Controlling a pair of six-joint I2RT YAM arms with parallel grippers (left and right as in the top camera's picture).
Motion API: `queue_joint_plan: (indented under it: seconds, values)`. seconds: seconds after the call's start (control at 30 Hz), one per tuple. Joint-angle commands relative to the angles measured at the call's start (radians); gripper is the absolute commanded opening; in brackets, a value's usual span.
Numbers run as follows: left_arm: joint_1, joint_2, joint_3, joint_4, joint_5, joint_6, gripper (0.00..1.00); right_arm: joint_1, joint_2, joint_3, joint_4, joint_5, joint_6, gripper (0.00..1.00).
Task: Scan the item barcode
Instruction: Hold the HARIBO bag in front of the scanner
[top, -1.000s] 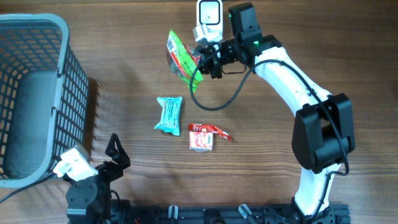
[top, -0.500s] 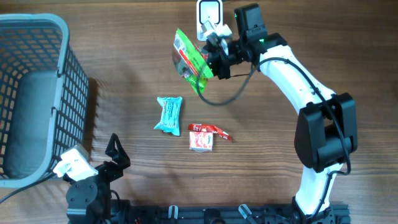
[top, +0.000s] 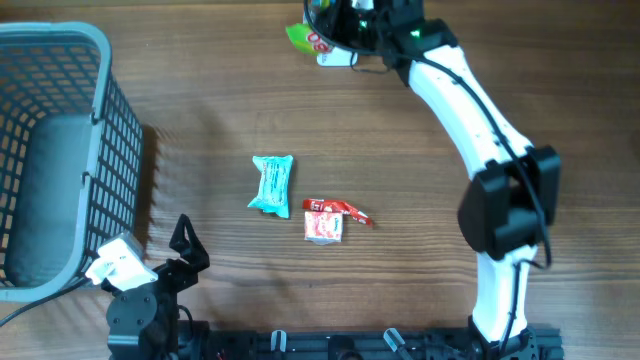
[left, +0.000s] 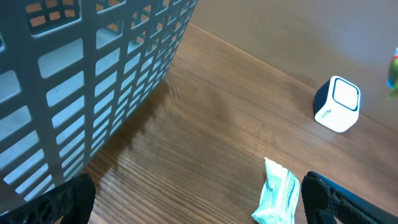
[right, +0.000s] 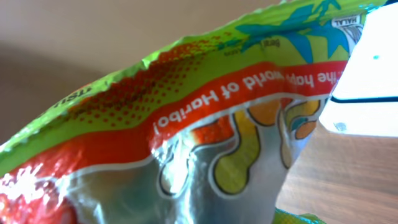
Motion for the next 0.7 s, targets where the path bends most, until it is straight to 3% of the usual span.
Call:
queue_joint_plan:
  seconds: [0.0, 0.17, 0.43, 0.57, 0.63, 0.67]
  values:
    - [-0.003, -0.006, -0.004, 0.003, -0.01, 0.012, 1.0, 0.003, 0.148, 0.094, 0.036, 0.094, 0.169, 0.05]
    - [-0.003, -0.006, -0.004, 0.003, -0.01, 0.012, 1.0, 0.003, 0.245, 0.136, 0.101, 0.142, 0.321, 0.05]
    - [-0.003, -0.006, -0.004, 0.003, -0.01, 0.012, 1.0, -0.026, 0.238, 0.17, -0.007, 0.121, 0.256, 0.05]
    - [-0.003, -0.006, -0.004, 0.003, -0.01, 0.012, 1.0, -0.053, 0.154, 0.23, -0.187, 0.134, 0.127, 0.05]
    - [-0.003, -0.006, -0.004, 0.003, -0.01, 0.012, 1.0, -0.096, 0.043, 0.247, -0.406, 0.269, 0.053, 0.05]
    - [-0.003, -0.006, -0.004, 0.003, -0.01, 0.012, 1.0, -0.155, -0.041, 0.247, -0.587, 0.427, 0.0, 0.05]
